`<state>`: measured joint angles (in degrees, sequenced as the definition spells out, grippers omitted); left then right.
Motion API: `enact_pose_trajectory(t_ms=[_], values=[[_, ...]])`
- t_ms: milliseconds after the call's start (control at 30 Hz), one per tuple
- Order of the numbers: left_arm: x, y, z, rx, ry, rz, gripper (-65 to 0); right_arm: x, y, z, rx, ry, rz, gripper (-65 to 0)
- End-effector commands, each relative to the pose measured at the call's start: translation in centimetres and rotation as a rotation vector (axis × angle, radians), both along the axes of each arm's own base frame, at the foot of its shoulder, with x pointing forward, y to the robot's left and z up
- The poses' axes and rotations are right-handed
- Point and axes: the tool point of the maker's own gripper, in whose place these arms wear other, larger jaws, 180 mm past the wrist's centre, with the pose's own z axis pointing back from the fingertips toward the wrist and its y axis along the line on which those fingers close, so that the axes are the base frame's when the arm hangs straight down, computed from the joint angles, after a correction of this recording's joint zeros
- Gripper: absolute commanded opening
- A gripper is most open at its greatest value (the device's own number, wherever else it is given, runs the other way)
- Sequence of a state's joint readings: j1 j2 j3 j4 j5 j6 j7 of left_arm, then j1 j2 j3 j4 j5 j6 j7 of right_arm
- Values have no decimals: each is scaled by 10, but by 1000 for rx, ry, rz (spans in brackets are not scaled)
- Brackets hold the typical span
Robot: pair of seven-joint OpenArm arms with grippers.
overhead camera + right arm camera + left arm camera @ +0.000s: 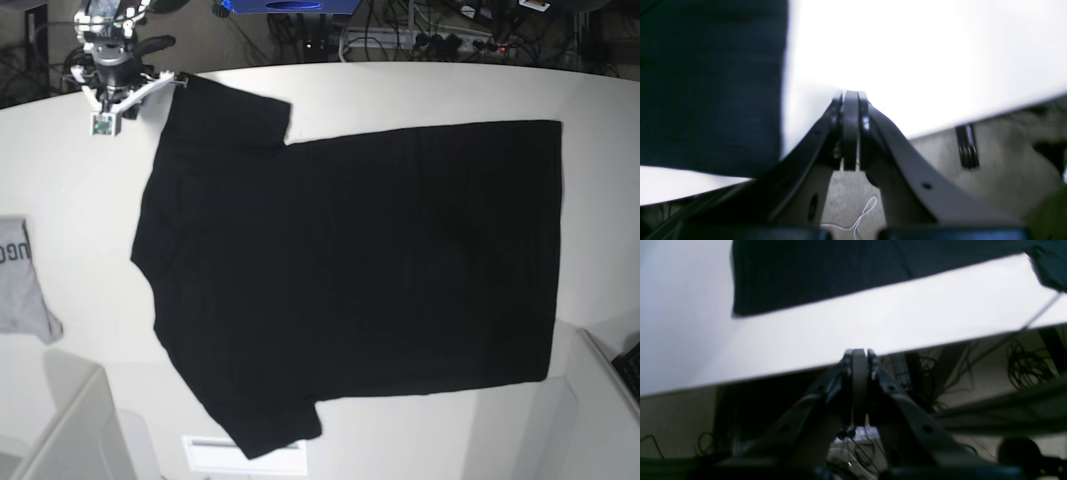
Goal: Fold the T-shirt properly
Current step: 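Move the right gripper down to the shoulder corner of the shirt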
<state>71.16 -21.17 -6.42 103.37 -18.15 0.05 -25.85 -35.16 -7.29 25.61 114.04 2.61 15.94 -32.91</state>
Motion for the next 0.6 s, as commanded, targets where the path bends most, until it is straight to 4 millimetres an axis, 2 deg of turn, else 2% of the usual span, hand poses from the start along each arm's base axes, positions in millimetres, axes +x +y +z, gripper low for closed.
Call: enact_pose_trajectory(t_ms=[0,100,200,233,333,467,567], values=[[-2,0,3,1,1,-1,-650,9,2,9,25,-38,-1,-650],[3,1,-1,5,8,4,-650,14,12,5,151,1,-33,-650],[4,1,-1,3,6,9,-650,13,8,6,273,33,-96,-515],[4,1,-1,4,3,8,-650,11,8,7,316,41,-112,-497],[11,4,1,9,-25,16,-650,16,5,17,420,43,-91,-494],[17,18,6,44,-58,65,-650,22,10,35,541,12,-21,-488],[20,30,9,75,-71,85,-650,26,6,40,564,5,-25,-471]])
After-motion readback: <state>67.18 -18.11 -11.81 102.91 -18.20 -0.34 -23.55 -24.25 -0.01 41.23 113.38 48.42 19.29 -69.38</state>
